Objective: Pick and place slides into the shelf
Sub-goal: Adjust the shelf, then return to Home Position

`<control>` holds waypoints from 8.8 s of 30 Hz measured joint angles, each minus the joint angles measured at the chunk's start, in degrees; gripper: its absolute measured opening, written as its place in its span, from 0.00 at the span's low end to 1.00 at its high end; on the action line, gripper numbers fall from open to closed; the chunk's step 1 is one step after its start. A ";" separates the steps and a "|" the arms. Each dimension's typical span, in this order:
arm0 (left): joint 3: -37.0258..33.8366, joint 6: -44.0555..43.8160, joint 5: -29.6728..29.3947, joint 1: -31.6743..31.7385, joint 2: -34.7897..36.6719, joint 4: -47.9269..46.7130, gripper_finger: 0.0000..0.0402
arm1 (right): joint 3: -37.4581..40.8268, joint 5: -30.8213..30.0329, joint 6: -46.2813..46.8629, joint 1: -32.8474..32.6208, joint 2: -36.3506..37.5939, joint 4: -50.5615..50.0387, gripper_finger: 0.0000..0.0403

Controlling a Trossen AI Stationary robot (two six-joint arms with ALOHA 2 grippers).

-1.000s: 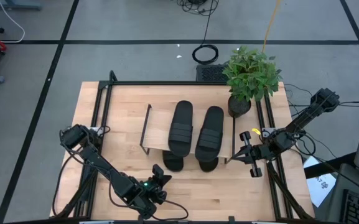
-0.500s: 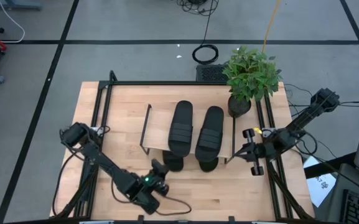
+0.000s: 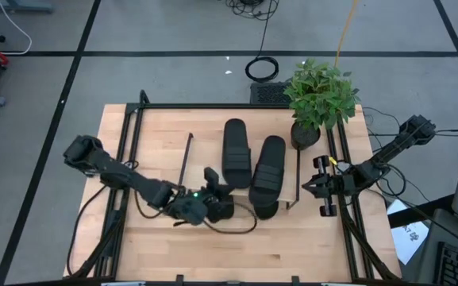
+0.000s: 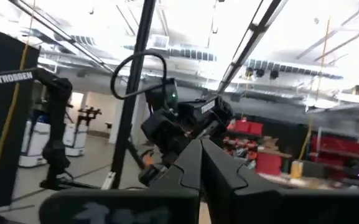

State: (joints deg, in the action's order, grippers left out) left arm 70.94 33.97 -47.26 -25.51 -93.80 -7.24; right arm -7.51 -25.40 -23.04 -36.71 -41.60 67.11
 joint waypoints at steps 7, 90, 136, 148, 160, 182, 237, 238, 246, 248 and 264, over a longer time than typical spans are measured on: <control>-8.97 -8.38 -0.62 -9.04 -1.15 0.22 0.00 | 0.00 3.11 9.67 -0.11 -2.03 -7.82 0.00; -48.45 -10.42 -40.28 -15.72 28.61 44.47 0.00 | -0.02 8.94 8.83 3.76 -9.45 -0.89 0.00; -61.09 -39.97 1.15 1.00 42.86 33.09 0.00 | -0.02 12.03 5.40 3.76 -9.49 -0.48 0.00; -61.09 -40.54 4.65 -6.33 42.80 34.34 0.00 | -0.02 12.02 5.78 3.76 -9.49 -0.48 0.00; -61.07 -38.66 8.56 -8.86 42.82 34.31 0.00 | -0.02 12.02 5.83 3.76 -9.49 -0.49 0.00; -60.98 -35.67 21.55 -11.45 42.82 34.12 0.00 | -0.02 12.04 7.36 3.72 -9.49 -0.48 0.00; -61.11 -33.07 8.00 -11.55 42.80 35.27 0.28 | -0.02 12.06 5.89 3.72 -9.46 0.37 0.00; -61.11 -33.00 7.95 -11.55 42.80 35.42 0.29 | -0.02 12.06 5.91 3.72 -9.48 0.37 0.00; -61.11 -32.92 6.33 -14.25 42.80 35.05 0.39 | 0.00 12.06 6.04 3.72 -9.46 0.37 0.00; -61.11 -32.58 2.52 -15.54 42.82 34.24 0.41 | -0.02 12.06 6.05 3.72 -9.46 0.39 0.00; -61.11 -26.16 -26.87 -22.05 42.81 31.34 0.49 | -0.02 12.06 6.87 3.72 -9.46 0.35 0.00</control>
State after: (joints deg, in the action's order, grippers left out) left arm 9.82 7.80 -74.13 -47.56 -50.99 24.09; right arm -7.53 -13.34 -16.17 -32.99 -51.07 67.46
